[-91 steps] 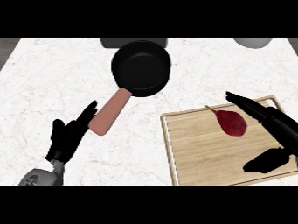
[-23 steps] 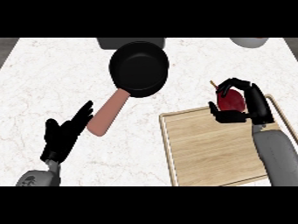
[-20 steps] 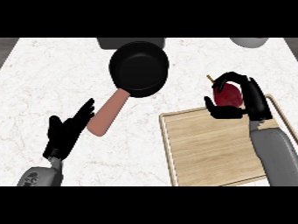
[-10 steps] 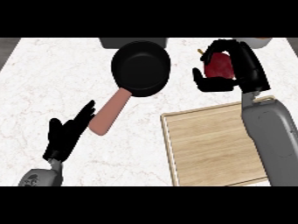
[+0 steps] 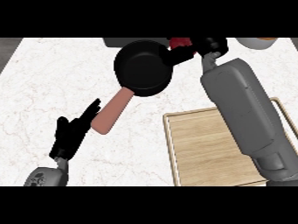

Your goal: Pick the pear from the tray and place it in the pot

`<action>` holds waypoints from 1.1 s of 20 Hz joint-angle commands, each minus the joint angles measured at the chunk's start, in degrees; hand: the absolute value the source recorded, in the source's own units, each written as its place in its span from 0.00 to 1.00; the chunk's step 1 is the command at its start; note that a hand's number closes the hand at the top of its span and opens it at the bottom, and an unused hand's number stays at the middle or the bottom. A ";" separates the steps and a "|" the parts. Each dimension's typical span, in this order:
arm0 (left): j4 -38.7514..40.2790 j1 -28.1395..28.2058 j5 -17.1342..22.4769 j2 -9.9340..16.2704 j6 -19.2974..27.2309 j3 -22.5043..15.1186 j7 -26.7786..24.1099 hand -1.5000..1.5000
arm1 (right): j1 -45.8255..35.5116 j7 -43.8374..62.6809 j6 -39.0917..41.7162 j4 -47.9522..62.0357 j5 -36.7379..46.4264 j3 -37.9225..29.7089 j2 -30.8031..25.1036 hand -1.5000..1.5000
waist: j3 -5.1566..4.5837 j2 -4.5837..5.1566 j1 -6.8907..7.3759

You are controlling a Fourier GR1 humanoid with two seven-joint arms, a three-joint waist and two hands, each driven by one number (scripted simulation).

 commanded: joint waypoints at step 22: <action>-0.44 -2.26 -0.85 -0.42 -1.86 -1.22 0.55 0.50 | -22.75 12.89 12.51 48.32 7.66 4.91 7.51 0.00 | -0.04 1.12 3.99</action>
